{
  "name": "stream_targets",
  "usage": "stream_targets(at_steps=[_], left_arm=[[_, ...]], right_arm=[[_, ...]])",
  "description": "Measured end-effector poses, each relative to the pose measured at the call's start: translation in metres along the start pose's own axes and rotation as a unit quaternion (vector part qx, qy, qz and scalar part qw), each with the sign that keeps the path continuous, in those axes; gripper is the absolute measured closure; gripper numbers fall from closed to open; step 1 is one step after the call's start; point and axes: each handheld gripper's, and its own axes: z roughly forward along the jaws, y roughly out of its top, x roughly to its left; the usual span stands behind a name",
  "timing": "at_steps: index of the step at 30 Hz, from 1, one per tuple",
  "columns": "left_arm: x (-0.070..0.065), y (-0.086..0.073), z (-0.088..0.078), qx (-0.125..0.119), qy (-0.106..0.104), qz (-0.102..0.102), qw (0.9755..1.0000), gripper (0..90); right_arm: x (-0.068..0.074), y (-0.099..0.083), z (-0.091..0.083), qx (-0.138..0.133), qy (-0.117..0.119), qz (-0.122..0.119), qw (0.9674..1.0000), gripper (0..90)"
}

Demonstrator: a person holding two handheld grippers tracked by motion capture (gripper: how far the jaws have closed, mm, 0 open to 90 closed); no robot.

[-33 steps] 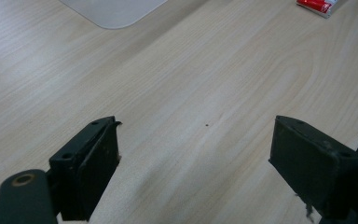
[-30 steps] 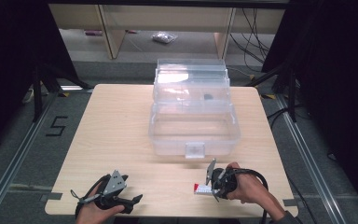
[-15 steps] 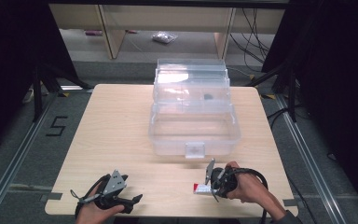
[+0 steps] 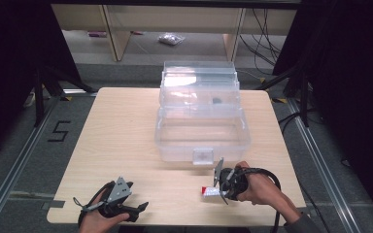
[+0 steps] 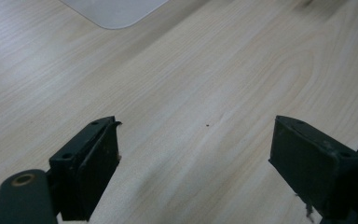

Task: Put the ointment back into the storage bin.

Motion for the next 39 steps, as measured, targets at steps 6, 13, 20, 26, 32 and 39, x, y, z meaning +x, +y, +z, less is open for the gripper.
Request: stream_targets(at_steps=[6, 13, 20, 26, 32, 39], left_arm=[[0.0, 0.0, 0.0, 0.0, 0.0, -0.001, 1.0, 15.1], [0.0, 0.0, 0.0, 0.0, 0.0, -0.001, 1.0, 15.1], [0.001, 0.0, -0.001, 0.0, 0.001, 0.0, 1.0, 15.1], [0.001, 0.0, 0.0, 0.0, 0.001, -0.001, 1.0, 15.1], [0.001, 0.0, 0.0, -0.002, -0.001, -0.001, 1.0, 15.1], [0.001, 0.0, 0.0, 0.0, 0.001, -0.001, 1.0, 15.1]], right_arm=[[-0.009, 0.003, -0.014, -0.003, -0.007, -0.014, 0.9999, 71.0], [-0.013, 0.008, -0.038, -0.003, -0.014, -0.016, 0.9998, 71.0], [-0.025, 0.011, -0.065, -0.013, -0.019, -0.018, 0.9996, 71.0], [-0.042, 0.011, -0.083, -0.032, -0.028, -0.004, 0.9991, 71.0], [-0.055, 0.012, -0.093, -0.043, -0.032, -0.002, 0.9986, 71.0], [-0.078, 0.011, -0.103, -0.056, -0.04, 0.034, 0.9971, 71.0]])
